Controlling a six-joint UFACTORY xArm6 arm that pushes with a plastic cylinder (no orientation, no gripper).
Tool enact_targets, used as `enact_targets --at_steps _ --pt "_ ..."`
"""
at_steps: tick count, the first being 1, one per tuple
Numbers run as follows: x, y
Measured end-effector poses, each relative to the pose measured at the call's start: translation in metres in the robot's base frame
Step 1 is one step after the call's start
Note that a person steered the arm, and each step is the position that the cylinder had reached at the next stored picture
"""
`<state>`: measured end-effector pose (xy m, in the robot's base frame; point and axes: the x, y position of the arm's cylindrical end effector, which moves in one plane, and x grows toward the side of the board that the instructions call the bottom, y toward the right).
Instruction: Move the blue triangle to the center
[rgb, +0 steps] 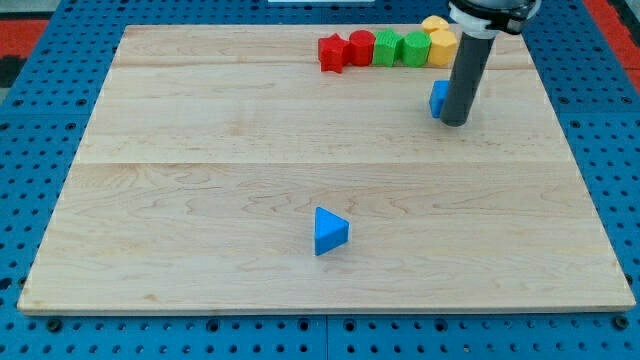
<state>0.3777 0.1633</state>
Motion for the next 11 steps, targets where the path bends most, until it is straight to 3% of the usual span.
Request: enact_targets --at_steps 1,3,4,5,6,8,11 --pt "-0.004 0.005" --pt "-0.054 0.004" --pt "0.007 0.007" --pt "0.119 0.007" --pt "0.192 -0.02" --pt "0.184 -0.139" --pt "0.14 -0.212"
